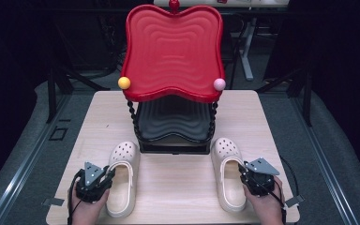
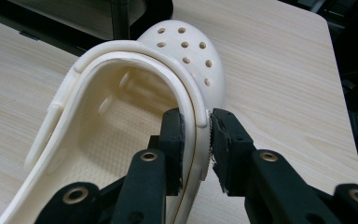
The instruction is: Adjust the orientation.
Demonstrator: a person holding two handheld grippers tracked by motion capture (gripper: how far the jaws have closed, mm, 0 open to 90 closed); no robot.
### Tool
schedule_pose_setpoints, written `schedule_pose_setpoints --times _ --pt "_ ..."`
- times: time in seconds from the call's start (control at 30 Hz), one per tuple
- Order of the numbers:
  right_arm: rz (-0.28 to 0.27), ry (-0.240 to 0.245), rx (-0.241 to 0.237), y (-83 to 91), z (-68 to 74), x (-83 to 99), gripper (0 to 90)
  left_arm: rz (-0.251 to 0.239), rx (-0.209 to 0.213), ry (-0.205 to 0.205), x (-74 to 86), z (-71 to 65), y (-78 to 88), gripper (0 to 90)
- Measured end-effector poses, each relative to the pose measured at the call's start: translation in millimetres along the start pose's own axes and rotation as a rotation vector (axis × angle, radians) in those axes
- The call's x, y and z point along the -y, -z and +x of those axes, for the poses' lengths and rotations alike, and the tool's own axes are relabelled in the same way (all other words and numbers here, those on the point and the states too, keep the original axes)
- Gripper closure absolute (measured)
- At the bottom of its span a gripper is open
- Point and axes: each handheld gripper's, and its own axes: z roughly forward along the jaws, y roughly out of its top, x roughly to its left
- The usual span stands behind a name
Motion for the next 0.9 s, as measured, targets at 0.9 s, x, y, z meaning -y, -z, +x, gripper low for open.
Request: schedule_pose_setpoints --times 0.9 --pt "-0.002 -0.097 -0.051 23.1 0.9 -4.7 76.9 -0.008 0.038 0.059 -1.1 11.2 15.0 76.0"
